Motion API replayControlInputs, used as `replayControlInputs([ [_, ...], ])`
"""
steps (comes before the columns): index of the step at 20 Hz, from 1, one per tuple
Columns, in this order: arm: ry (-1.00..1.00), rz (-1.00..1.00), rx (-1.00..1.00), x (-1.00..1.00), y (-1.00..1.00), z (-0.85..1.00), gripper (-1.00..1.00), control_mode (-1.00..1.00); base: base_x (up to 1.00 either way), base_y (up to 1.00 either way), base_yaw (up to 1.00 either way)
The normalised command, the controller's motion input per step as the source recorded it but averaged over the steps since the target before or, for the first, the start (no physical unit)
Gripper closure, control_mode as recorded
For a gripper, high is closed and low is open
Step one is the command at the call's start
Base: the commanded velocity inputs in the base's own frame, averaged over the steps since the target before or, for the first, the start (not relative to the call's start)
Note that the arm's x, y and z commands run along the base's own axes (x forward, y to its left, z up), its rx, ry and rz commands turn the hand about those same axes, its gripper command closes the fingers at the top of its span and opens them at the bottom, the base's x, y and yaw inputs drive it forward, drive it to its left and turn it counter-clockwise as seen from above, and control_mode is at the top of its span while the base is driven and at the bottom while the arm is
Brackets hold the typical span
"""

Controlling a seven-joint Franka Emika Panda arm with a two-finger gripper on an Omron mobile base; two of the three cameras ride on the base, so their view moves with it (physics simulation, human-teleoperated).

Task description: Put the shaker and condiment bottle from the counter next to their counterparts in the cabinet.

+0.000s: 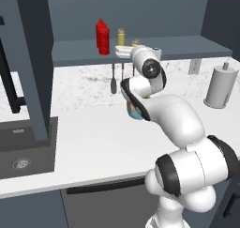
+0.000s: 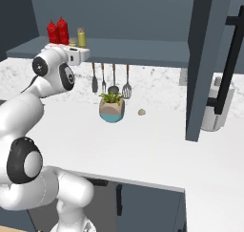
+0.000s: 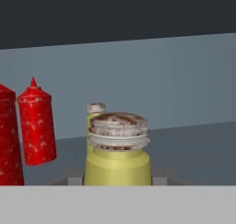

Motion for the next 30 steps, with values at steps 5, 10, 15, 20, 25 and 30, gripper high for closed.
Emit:
replayControlInputs([
  [5, 0.05, 0.0, 0.01, 0.38, 0.0, -0.02, 1.0, -1.0, 0.0, 0.0, 0.0],
  [10, 0.1, 0.0, 0.03, 0.47, 0.0, 0.0, 1.0, -1.0, 0.0, 0.0, 0.0],
  [15, 0.08, 0.0, 0.03, 0.39, 0.0, -0.1, 1.0, -1.0, 0.0, 0.0, 0.0],
  [20, 0.0, 0.03, 0.0, 0.24, 0.0, -0.29, 1.0, -1.0, 0.0, 0.0, 0.0],
  [25, 0.0, 0.05, 0.0, 0.11, 0.0, -0.31, 1.0, -1.0, 0.0, 0.0, 0.0],
  [30, 0.0, 0.04, 0.0, 0.16, 0.0, -0.27, 1.0, -1.0, 0.0, 0.0, 0.0],
])
